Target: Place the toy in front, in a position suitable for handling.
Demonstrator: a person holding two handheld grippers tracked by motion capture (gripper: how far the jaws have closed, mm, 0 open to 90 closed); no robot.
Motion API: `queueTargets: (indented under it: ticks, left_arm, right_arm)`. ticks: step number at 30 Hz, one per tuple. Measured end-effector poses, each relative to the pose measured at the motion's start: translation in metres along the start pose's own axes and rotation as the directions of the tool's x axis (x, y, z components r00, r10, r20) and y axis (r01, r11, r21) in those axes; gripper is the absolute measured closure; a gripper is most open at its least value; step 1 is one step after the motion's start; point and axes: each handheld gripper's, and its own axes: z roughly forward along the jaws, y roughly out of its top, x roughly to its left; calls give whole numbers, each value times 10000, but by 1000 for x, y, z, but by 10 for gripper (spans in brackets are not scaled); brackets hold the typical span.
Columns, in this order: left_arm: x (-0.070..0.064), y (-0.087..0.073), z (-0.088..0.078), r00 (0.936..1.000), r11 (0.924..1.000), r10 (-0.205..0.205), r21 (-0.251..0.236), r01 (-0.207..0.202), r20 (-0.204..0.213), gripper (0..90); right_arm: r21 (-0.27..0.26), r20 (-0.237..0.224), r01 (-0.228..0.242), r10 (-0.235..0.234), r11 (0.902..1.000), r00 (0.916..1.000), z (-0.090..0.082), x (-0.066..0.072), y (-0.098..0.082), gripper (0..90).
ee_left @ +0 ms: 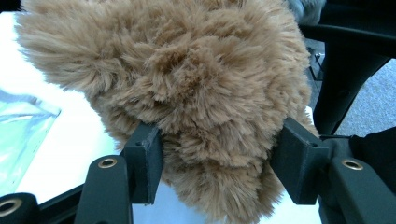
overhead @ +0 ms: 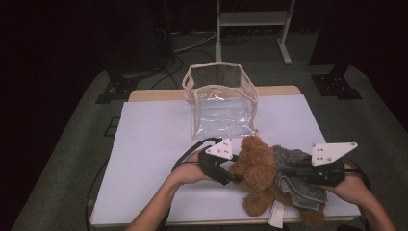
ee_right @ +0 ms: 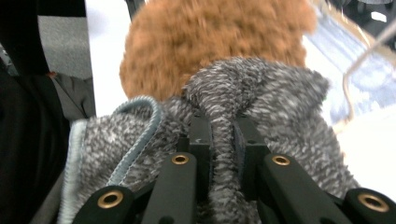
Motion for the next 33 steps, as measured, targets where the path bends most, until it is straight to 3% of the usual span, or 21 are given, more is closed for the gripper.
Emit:
queueTargets:
  ticks: [4,5,9,14,16,21,29,33]
  left_arm:
    - [-1,2,-1,10000,10000,43,-59,-43,31,399]
    - [-1,3,-1,10000,10000,41,-86,-41,41,399]
    - [-3,5,-2,9998,9998,197,24,-197,-52,399]
    - [-3,2,0,9999,9999,159,60,-159,-34,399]
    - [-4,1,1,9998,9998,173,34,-173,-45,398]
    - [-4,1,2,9996,9998,190,106,-187,-213,361]
    - [2,-5,0,9993,9999,130,44,-129,-344,311]
    - [5,-11,3,9995,9999,-148,80,150,-291,270]
  right_arm:
    - [-371,-106,60,-64,9993,9999,0,-1,9,797]
    - [-695,-203,0,-14,9976,9998,-2,-2,13,796]
    - [-696,-198,68,-82,9975,9998,-2,-4,17,797]
    - [6,104,-289,288,9996,9995,0,-8,-4,797]
    - [-66,180,-720,721,9974,9972,-1,-8,-19,799]
    - [-307,274,-1284,1293,9912,9912,-7,-6,-46,806]
    - [-551,269,-1568,1584,9861,9870,-8,-7,-57,807]
    - [-565,256,-1573,1589,9859,9870,-8,-7,-58,807]
